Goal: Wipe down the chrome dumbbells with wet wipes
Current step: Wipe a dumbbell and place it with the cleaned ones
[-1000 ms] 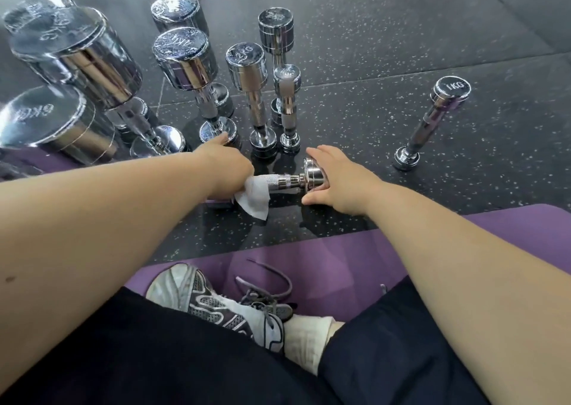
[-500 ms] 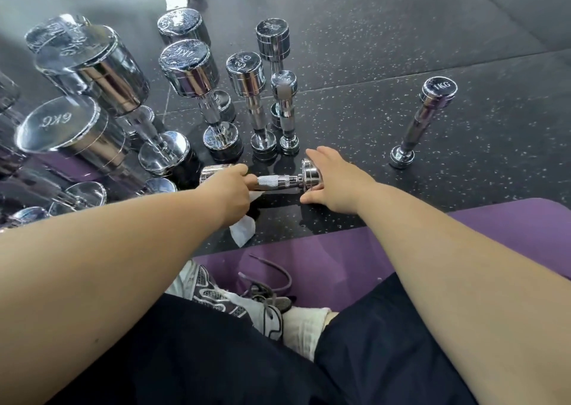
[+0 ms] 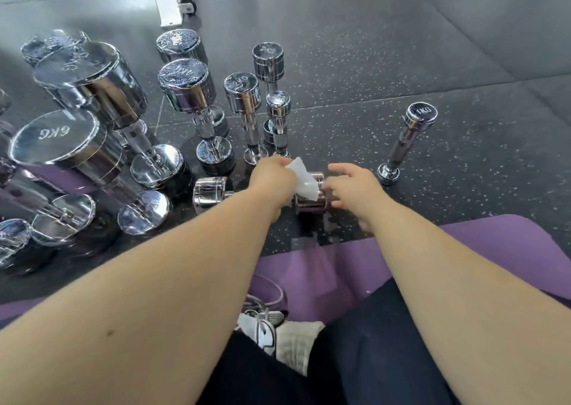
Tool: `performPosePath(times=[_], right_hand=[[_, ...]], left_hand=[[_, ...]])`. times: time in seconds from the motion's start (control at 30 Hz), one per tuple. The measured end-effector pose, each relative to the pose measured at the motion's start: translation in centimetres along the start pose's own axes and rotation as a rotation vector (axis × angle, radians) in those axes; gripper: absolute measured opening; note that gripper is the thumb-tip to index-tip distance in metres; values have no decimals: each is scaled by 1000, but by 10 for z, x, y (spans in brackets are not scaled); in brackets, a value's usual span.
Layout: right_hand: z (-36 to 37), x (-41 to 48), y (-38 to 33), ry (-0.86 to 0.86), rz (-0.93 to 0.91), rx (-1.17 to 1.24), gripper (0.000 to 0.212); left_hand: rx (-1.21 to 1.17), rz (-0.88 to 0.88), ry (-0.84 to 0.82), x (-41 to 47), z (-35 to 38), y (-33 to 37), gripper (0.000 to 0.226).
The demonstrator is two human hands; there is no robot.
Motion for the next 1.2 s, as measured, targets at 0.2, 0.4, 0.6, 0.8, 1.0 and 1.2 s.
performPosePath(times=[0.2,0.4,0.6,0.8,1.0,1.2], right_hand=[[7,-4,-17,-56,-119,63,26],[-3,-3,-7,247,-23,-235,9],[19,-4,27,-79,501,316,29],[35,7,31,-31,530,506,31],[33,4,9,82,367,566,36],[-5,-16,-78,110,-121,216,27]], left_hand=[[-135,85,-201,4,8,2,38],[138,50,26,12,-8,-12,20],[984,105,15,22,6,-6,53],[830,-20,-160,38,16,-4,106],[530,4,-122,25,9,9,96],[-252,42,-121,-10,6,37,78]])
Point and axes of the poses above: each hand's wrist, its own x-axis towards the middle knuckle, its own z-axis out of the palm, y = z × x, the point moved 2 cm from there along x, towards the middle knuckle, and after that the axes turned 11 degrees about -z, right-handed, at the moved point
